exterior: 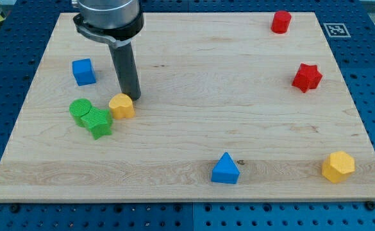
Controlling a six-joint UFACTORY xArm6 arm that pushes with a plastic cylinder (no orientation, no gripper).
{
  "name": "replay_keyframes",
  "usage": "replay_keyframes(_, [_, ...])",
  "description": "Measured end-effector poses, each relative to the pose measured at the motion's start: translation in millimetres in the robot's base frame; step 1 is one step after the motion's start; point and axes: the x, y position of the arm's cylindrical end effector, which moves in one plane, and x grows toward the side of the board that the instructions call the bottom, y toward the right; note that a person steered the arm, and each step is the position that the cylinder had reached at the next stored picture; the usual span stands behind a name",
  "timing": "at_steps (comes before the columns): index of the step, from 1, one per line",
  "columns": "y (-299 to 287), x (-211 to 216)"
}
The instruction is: Slide yellow hexagon into the group of blocks
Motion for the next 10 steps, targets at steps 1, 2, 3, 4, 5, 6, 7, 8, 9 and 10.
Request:
replay_keyframes(1, [0, 11])
replay_keyframes(2, [12, 14])
replay_keyframes(3, [79, 19])
replay_keyframes(4, [132, 33])
replay_keyframes(5, [165, 69])
replay_keyframes(6, [193, 106])
replay_keyframes(7, [223, 132])
replay_keyframes(8, [258, 145])
replay_keyframes(9, [300, 153])
replay_keyframes(10, [343, 157])
